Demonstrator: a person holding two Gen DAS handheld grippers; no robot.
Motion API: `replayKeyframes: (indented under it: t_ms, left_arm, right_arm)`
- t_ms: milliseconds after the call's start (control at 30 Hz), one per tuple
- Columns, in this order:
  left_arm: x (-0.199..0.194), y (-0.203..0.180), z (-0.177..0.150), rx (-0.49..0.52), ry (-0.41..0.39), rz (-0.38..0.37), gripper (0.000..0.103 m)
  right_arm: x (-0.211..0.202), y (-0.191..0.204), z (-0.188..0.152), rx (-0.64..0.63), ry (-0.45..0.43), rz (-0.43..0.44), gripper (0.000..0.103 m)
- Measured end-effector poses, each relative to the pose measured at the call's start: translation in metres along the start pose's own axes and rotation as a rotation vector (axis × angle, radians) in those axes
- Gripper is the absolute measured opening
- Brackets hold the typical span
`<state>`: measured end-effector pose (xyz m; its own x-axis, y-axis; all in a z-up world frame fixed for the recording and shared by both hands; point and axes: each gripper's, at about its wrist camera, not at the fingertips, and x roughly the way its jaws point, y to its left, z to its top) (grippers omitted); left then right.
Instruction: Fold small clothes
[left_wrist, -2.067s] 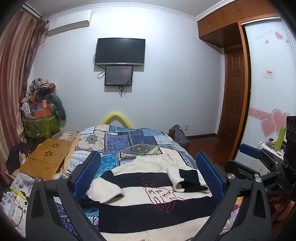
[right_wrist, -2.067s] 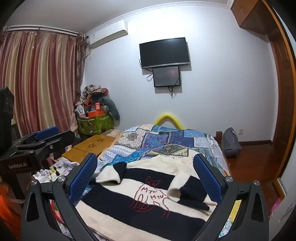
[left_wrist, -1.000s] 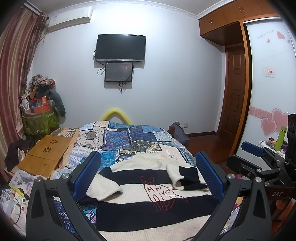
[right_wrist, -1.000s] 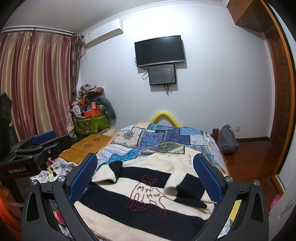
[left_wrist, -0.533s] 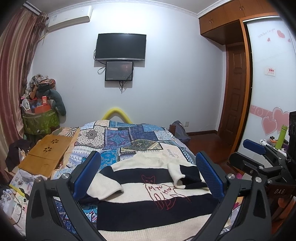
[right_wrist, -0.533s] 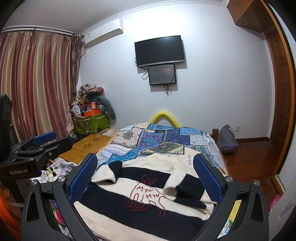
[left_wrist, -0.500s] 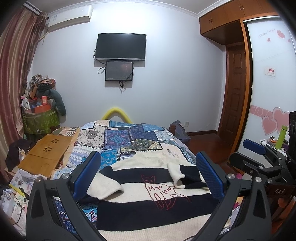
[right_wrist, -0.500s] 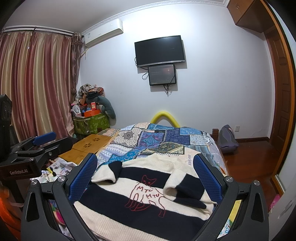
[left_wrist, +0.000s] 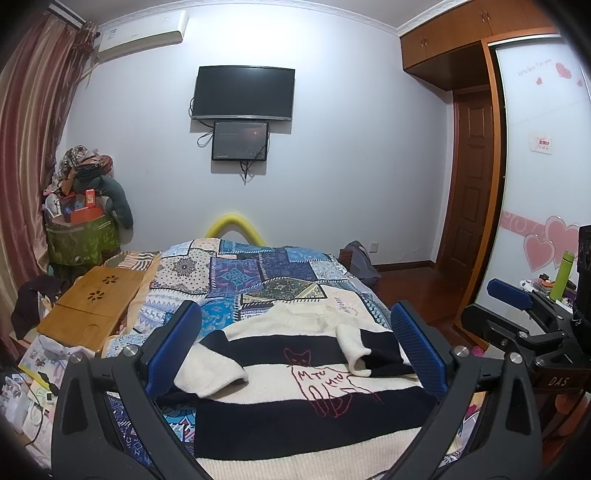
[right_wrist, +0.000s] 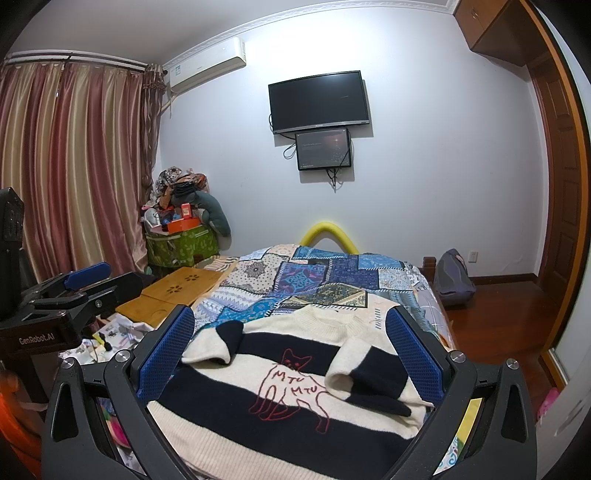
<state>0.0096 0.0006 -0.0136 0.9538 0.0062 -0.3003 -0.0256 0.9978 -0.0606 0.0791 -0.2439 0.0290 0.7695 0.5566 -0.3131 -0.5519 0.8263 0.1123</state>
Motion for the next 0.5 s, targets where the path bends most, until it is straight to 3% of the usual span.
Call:
replayKeyframes:
  t_ms: [500]
  left_arm:
    - [0.0004, -0.0021, 0.0037, 0.0, 0.001, -0.003, 0.103]
  right_arm:
    - [-0.0001, 0.0003, 0.0001, 0.0, 0.001, -0.001, 0.103]
